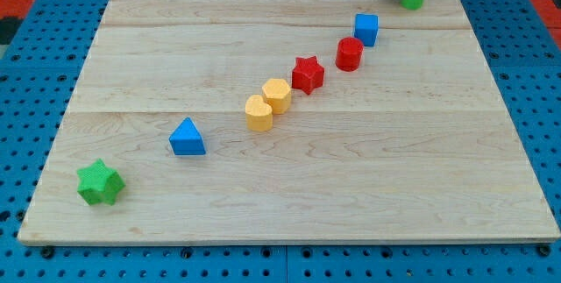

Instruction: Drag the blue cube to the right side slightly

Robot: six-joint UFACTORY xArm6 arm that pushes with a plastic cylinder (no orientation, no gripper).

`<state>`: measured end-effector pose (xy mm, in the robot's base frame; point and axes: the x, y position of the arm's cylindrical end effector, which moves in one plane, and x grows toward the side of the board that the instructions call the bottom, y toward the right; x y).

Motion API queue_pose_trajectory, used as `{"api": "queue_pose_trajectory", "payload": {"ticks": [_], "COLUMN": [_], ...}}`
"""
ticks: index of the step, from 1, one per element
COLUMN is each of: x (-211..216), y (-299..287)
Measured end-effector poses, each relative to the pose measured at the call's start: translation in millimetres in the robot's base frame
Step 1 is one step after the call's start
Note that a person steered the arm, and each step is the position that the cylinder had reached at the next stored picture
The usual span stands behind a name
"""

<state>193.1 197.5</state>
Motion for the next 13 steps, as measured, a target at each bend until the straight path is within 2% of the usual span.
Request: {"api": "queue_pose_trajectory", "payload": {"ticks": [1, 2, 3, 4, 6, 8, 12, 13], "x": [34, 84, 117, 121, 118, 113, 67, 67], "y": [-36, -107, -158, -171, -121, -106, -45, 17]}}
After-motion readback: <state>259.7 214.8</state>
